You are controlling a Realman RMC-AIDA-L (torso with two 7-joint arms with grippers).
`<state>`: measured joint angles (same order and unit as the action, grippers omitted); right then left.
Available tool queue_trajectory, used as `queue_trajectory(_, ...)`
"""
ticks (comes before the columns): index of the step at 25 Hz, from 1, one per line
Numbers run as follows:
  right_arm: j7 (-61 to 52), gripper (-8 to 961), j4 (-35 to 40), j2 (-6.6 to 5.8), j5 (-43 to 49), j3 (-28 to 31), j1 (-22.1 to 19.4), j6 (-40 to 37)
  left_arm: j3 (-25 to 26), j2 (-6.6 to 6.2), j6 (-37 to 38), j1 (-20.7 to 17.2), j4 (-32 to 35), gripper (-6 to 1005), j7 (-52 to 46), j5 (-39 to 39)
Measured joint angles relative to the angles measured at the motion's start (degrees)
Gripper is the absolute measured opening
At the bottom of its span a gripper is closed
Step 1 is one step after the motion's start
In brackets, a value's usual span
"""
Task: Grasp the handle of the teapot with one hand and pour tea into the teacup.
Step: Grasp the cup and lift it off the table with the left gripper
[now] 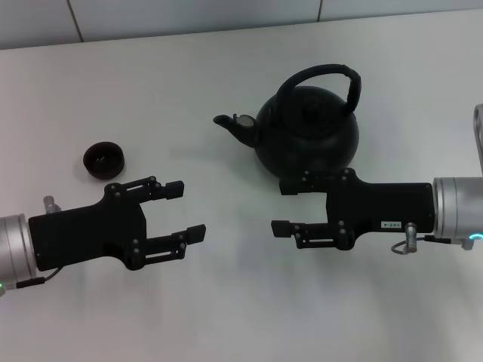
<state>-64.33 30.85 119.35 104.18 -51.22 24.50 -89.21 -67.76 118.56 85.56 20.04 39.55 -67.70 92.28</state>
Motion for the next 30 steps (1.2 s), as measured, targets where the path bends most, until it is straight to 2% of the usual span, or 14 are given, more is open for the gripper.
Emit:
queue_trajectory(24, 1.5, 708, -0.6, 0.19, -0.8, 0.0, 0.6, 1.6, -0.2, 0.12, -1.6, 0.3, -0.1, 755, -0.3, -0.2)
queue_trajectory(29, 1.5, 708, -0.7, 0.20, -0.8, 0.4, 0.6, 1.7, -0.2, 0.22, -2.6, -0.1, -1.4, 755, 1.0, -3.0)
queue_trajectory(30, 1.5, 709, -0.7, 0.21, -0.9, 0.4, 0.7, 1.8, -0.1, 0.25, -2.9, -0.9, -3.8, 755, 4.1, -8.4)
